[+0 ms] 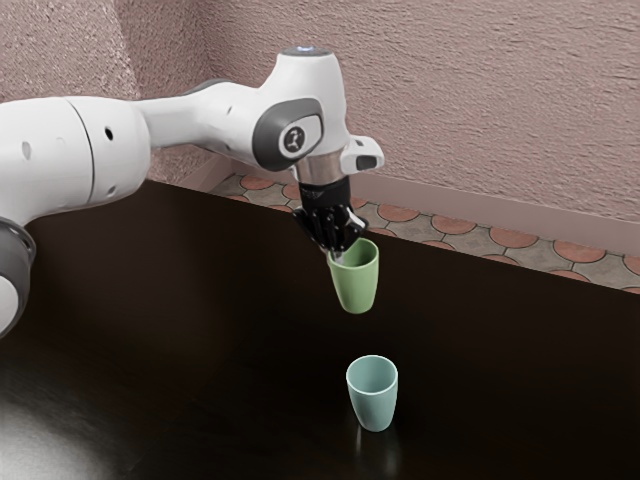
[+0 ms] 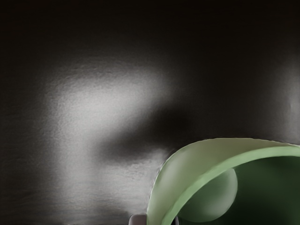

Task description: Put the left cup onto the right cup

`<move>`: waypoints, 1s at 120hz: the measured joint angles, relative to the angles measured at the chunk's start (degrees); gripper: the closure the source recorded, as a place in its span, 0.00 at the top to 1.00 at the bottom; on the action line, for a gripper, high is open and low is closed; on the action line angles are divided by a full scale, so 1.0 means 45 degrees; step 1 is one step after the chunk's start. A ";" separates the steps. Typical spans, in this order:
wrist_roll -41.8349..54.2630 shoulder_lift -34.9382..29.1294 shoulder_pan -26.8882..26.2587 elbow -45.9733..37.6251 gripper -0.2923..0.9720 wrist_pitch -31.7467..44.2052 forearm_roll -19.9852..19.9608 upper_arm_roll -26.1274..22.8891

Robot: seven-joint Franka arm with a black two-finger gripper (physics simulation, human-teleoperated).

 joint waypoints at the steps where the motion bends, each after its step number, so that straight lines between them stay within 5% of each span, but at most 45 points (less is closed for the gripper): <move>1: -0.0001 -0.0016 -0.0004 -0.0014 0.15 -0.0003 0.0000 0.0000; 120: -0.0090 -0.1119 -0.1030 -0.1369 0.15 0.0000 0.0142 0.0001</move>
